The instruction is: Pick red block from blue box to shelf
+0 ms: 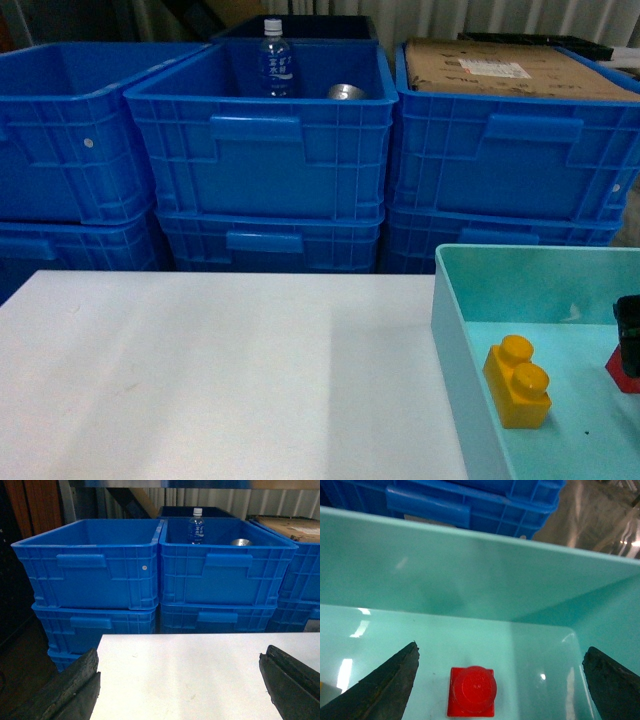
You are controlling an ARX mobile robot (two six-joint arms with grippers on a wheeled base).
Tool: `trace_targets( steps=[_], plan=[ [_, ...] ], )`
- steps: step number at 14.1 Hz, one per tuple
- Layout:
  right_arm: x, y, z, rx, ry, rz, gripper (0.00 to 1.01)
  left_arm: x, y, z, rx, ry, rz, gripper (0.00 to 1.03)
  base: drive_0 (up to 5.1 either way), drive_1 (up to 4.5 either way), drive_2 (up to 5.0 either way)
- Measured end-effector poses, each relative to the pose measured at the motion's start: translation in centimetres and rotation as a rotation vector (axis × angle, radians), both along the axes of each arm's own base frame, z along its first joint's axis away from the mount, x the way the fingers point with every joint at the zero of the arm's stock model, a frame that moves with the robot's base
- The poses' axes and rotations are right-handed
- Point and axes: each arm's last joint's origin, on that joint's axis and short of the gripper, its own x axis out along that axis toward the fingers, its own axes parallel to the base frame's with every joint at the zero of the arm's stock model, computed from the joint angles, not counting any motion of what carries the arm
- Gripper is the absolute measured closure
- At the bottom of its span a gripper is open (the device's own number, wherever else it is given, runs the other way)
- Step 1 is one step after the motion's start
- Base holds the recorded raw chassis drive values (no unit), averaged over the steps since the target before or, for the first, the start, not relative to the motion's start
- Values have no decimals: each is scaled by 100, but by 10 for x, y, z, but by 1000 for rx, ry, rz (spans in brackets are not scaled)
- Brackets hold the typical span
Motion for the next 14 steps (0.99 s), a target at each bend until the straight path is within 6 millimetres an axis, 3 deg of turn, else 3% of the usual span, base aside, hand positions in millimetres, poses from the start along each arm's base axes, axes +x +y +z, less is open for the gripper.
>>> trace_targets(
  steps=[8, 14],
  plan=[
    [-6, -5, -48, 11, 122, -15, 3, 0, 0, 0, 0, 0, 0, 5, 0, 0, 0],
    [-1, -13, -54, 26, 138, -24, 3, 0, 0, 0, 0, 0, 0, 5, 0, 0, 0]
  ],
)
